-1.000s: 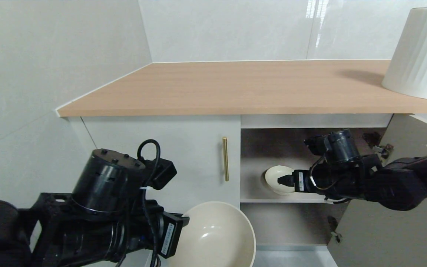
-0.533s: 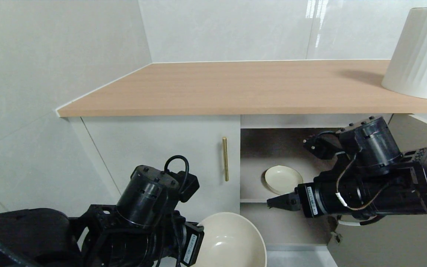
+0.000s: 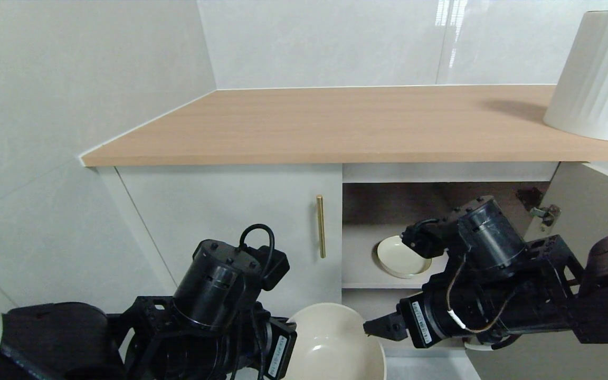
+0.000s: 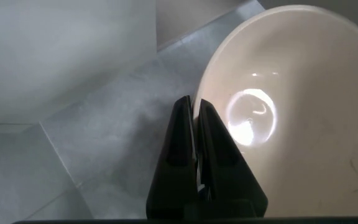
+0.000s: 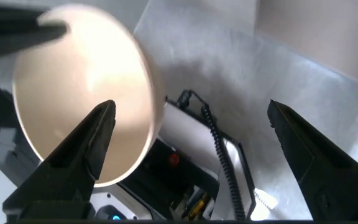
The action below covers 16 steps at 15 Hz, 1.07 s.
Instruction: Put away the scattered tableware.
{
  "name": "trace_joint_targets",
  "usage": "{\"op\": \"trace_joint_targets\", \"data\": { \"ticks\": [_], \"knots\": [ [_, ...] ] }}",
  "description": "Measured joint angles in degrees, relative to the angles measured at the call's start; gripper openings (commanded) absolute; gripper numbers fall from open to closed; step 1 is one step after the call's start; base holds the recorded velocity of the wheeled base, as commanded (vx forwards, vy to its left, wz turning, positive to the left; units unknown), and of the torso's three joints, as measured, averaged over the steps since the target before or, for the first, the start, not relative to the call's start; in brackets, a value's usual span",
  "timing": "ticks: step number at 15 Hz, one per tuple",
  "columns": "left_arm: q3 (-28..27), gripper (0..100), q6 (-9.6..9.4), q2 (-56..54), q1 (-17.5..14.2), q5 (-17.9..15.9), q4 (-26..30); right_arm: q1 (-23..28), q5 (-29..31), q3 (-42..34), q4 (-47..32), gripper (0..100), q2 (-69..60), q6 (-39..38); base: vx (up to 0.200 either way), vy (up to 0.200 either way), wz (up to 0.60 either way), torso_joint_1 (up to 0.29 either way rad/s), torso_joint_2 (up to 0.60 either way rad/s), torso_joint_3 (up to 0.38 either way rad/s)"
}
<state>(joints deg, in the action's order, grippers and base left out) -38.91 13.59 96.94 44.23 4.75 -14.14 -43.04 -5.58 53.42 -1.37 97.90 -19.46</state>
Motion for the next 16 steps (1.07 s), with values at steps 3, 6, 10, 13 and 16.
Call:
{"op": "trace_joint_targets", "data": {
  "ticks": [3, 6, 10, 13, 16],
  "knots": [
    [0.05, 0, 0.00, 0.02, 0.00, 0.06, -0.24, -0.83, 0.06, 0.00, 0.09, 100, 1.44, -0.02, 0.000, 0.000, 0.00, 0.000, 0.00, 0.000],
    [0.07, 0, 0.09, 0.05, -0.02, 0.06, -0.24, -1.41, 0.06, 0.13, 0.26, 100, 2.56, -0.11, 0.000, 0.000, 0.00, 0.000, 0.00, 0.000],
    [0.07, 0, 0.30, 0.06, -0.02, 0.00, -0.26, -2.16, 0.39, 0.44, 0.39, 0, 4.05, -0.22, 0.000, 0.000, 0.00, 0.000, 0.00, 0.000],
    [0.05, 0, 0.91, 0.09, 0.01, -0.07, -0.35, -2.77, 0.20, 0.55, 0.63, 0, 4.61, -0.24, 0.000, 0.000, 0.00, 0.000, 0.00, 0.000],
    [-0.02, 0, 0.88, 0.28, 0.00, -0.05, -0.37, -2.84, 0.37, 0.44, 0.57, 0, 4.80, -0.27, 0.000, 0.000, 0.00, 0.000, 0.00, 0.000]
  ]
}}
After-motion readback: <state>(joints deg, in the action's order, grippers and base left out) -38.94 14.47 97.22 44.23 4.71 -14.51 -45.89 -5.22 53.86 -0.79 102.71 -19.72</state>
